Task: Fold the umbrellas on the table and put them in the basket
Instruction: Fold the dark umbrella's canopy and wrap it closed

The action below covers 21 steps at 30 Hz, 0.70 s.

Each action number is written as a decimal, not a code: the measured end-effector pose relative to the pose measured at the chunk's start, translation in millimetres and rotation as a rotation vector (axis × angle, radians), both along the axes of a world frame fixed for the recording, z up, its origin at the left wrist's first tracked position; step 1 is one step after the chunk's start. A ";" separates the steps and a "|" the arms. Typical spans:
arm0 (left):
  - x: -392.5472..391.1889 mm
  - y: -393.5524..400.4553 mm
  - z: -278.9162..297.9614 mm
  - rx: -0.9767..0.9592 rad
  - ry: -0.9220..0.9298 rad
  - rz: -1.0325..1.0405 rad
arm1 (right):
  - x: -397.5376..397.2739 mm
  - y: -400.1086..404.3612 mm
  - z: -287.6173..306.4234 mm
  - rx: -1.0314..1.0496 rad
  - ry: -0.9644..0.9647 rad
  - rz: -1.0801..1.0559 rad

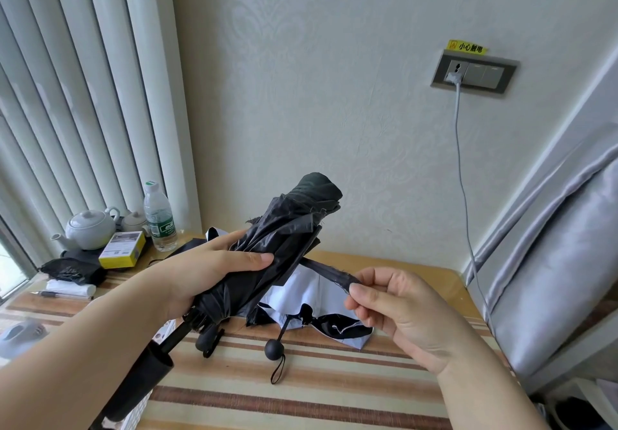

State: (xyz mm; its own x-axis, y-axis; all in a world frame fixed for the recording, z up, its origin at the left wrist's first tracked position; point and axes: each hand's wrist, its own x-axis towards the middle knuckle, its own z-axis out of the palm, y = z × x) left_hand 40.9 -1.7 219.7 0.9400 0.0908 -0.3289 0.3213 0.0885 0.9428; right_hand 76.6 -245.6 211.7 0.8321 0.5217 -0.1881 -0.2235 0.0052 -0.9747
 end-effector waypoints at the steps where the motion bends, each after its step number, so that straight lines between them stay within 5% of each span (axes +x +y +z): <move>1: -0.1 -0.1 0.7 0.001 -0.002 -0.007 | -0.2 -0.5 1.1 0.024 0.017 0.009; 8: -0.3 -1.4 3.0 -0.014 -0.041 -0.058 | 1.8 -3.6 -0.8 0.130 -0.038 0.081; 15: -2.1 -8.3 3.2 0.132 -0.067 -0.287 | -8.7 4.8 3.7 0.031 -0.526 0.094; 21: -0.9 -15.4 -4.1 0.365 -0.127 -0.459 | -15.9 8.7 4.0 -0.125 -0.644 0.022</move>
